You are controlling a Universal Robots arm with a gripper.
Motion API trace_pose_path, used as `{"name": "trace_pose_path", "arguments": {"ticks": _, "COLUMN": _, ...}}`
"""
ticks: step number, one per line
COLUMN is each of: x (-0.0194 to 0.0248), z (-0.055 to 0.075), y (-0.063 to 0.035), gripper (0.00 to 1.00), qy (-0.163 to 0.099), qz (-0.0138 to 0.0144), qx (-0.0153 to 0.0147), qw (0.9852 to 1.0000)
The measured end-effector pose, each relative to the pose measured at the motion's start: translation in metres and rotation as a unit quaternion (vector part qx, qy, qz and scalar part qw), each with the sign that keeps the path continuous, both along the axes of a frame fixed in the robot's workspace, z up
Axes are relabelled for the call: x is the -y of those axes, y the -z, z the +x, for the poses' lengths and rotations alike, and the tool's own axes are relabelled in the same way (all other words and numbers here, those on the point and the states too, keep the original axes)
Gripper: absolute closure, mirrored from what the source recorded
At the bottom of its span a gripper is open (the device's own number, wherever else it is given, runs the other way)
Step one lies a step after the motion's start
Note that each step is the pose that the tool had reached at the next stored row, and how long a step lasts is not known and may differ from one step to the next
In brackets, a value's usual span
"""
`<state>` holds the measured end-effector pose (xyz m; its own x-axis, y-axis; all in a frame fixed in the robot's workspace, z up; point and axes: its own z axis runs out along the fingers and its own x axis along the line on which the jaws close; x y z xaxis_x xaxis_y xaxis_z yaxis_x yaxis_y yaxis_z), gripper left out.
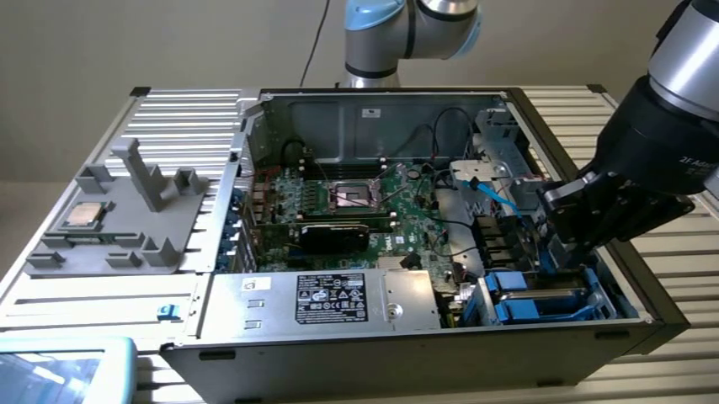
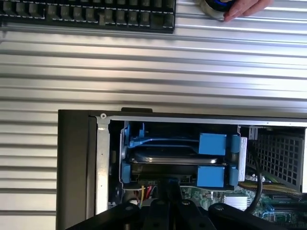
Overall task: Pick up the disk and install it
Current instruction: 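Insert the second disk wire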
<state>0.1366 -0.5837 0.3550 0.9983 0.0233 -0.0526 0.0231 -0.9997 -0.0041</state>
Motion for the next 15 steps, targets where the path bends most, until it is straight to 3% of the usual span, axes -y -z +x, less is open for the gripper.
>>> {"name": "trace_pose_path", "arguments": {"ticks": 15, "x": 0.0003, "z": 0.006, "y": 0.0143, "gripper": 0.89, "qy": 0.000, "qz": 0.0000, "qx": 0.0000, "qw": 1.0000}}
